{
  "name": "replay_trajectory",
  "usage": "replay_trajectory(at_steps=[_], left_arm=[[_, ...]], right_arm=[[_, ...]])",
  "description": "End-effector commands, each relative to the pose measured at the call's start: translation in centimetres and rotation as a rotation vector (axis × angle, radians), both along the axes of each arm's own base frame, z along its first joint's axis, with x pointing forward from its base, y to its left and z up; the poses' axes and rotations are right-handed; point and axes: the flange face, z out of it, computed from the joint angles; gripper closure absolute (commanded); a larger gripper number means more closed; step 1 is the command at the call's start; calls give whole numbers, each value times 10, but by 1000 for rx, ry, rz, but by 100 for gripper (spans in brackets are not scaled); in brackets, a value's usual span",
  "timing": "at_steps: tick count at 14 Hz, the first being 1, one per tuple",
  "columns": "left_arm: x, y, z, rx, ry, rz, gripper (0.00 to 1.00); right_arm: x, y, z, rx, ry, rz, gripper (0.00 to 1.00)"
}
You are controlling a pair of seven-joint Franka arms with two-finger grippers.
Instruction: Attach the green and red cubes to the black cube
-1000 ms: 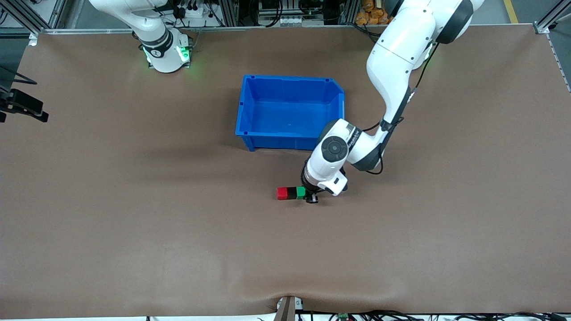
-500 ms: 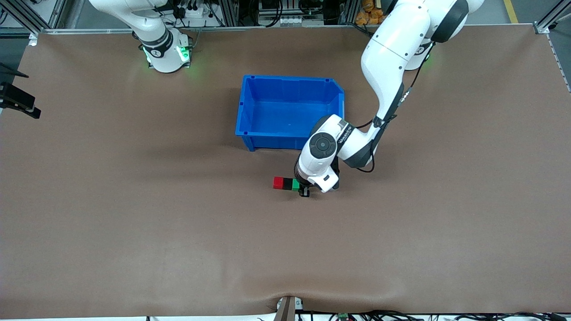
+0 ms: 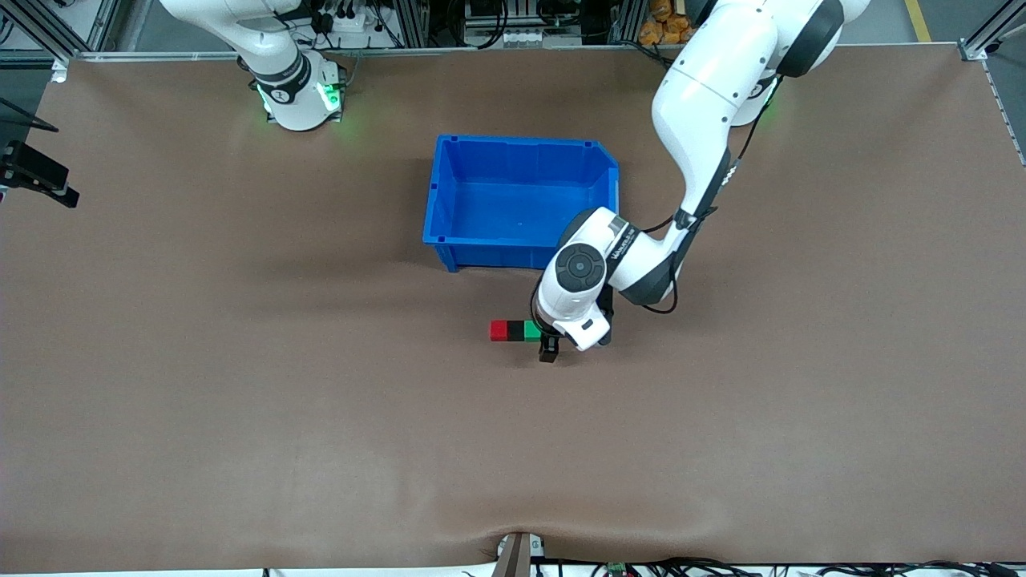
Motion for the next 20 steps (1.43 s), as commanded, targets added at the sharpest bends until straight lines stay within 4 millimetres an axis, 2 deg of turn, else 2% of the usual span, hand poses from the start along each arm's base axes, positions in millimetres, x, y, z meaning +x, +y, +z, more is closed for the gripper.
replay_trajectory(at_steps=[1,2,5,7,11,12,15,18,20], left_arm=[[10,16,86,20,-69,-152,0],[11,21,112,20,-85,-202,0],[25,68,196,28,-130,-455,0],[29,112,241,48,-119,-607,0],[26,225,337,80,-94,-843,0],[22,252,355,81,-83,-891,0],[7,317,397,89,-68,-1021,0],[-25,346,422,106,-78,-1150,0],[-57,378,430,108,-72,-1248,0]], right_arm=[[-3,19,5,-10,-27,46,0],[-3,22,6,-16,-28,50,0],[-3,17,6,-15,-27,41,0],[-3,18,5,-13,-24,41,0],[-4,15,5,-9,-18,35,0],[-4,15,4,-10,-16,34,0],[-4,13,4,-10,-16,31,0],[-2,14,4,-11,-23,34,0],[-1,14,8,-14,-33,32,0]])
